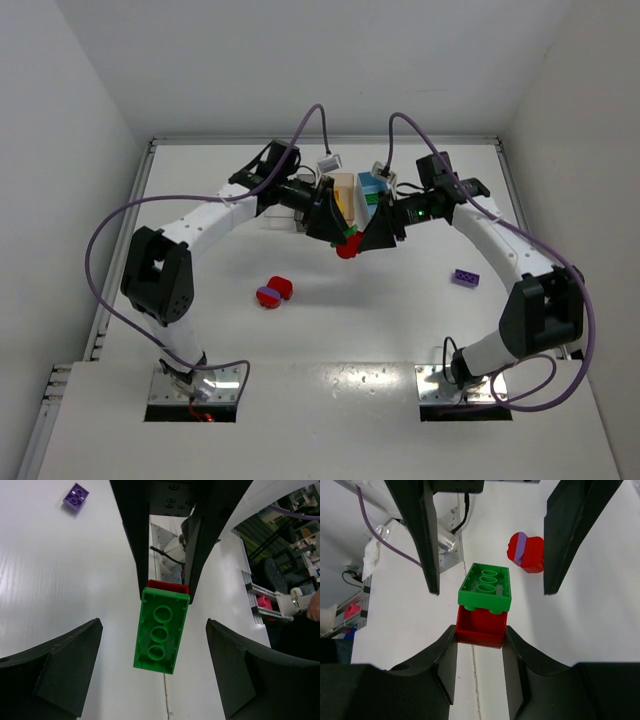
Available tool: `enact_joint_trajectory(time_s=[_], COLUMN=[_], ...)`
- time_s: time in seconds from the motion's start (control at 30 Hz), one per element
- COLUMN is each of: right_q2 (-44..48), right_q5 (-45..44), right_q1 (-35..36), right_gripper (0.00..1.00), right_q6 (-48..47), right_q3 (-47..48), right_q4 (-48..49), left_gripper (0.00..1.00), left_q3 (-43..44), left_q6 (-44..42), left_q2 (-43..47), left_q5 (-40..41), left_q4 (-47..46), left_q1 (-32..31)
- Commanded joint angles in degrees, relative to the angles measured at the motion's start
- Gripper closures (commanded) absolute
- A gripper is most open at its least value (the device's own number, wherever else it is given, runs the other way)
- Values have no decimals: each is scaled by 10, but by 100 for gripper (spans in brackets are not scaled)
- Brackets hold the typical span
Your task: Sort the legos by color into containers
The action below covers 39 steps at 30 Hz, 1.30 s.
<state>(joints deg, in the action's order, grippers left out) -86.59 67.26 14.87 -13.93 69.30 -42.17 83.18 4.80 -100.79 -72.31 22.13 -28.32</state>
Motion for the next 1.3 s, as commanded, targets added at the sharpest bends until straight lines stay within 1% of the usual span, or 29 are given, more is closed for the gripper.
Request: enact_joint_trajectory(time_s=[0.0, 0.03, 0.1, 0.13, 0.17, 0.2, 0.3, 0.37, 0.4, 0.5, 0.57, 0.7, 0.8, 0.9, 0.93, 0.97, 1.0, 1.03, 1.07, 1.1, 1.13, 1.17, 1.23, 1.27], right_q2=[-5, -5, -5, -5, -5, -5, -5, 9, 9, 32, 37, 63, 76, 89, 89, 89, 89, 89, 94, 94, 94, 94, 99, 99], right_q5=[11, 11, 11, 11, 11, 11, 5, -2, -8, -25, -40, -60, -75, -87, -93, -93, -99, -99, -99, -99, -99, -99, -99, -105], right_q1=[5, 5, 5, 5, 5, 5, 5, 5, 5, 5, 5, -6, -6, -24, -30, -44, -51, -60, -76, -83, -89, -95, -107, -115], right_gripper=[99, 99, 99, 99, 99, 99, 99, 99, 100, 100, 100, 100, 100, 100, 100, 100, 100, 100, 100, 100, 100, 100, 100, 100], right_q6=[-24, -24, -24, -24, -24, -24, -42, -69, -79, -119, -145, -166, -178, -178, -169, -160, -146, -111, -95, -84, -66, -59, -52, -43], right_q3=[28, 33, 33, 33, 33, 33, 21, 5, -7, -36, -53, -92, -105, -111, -111, -104, -104, -104, -99, -99, -92, -92, -87, -87], right_q4=[13, 13, 13, 13, 13, 13, 1, -19, -26, -56, -73, -85, -92, -92, -92, -81, -61, -49, -32, -32, -27, -19, -13, -13], left_gripper=[9, 9, 17, 24, 37, 43, 56, 60, 64, 69, 69, 69, 69, 69, 69, 69, 69, 69, 69, 69, 69, 69, 69, 69], left_q3=[12, 12, 12, 12, 12, 12, 12, 12, 18, 24, 40, 95, 135, 162, 180, 189, 196, 218, 234, 252, 269, 309, 346, 376], left_q6=[-7, -7, -7, -12, -12, -12, -12, -12, -12, -12, -7, 14, 20, 20, 14, 7, 7, 7, 14, 21, 28, 44, 62, 76], left_q2=[-1, -1, -1, -1, -1, -1, -6, -6, -6, -12, -18, -50, -70, -98, -104, -119, -128, -142, -175, -175, -214, -235, -272, -305], left_q5=[-38, -38, -38, -32, -26, -26, -26, -26, -26, -32, -32, -50, -50, 28, 68, 148, 188, 225, 280, 297, 306, 313, 329, 335], left_q4=[-11, -11, -11, -11, -11, -11, -11, -11, -11, -11, -11, -11, -11, -11, -11, -11, -16, -30, -30, -37, -42, -48, -60, -66], left_q1=[-10, -10, -10, -10, -10, -10, -10, -10, -3, 12, 21, 43, 43, 30, 12, 2, -9, -29, -36, -41, -41, -47, -47, -53])
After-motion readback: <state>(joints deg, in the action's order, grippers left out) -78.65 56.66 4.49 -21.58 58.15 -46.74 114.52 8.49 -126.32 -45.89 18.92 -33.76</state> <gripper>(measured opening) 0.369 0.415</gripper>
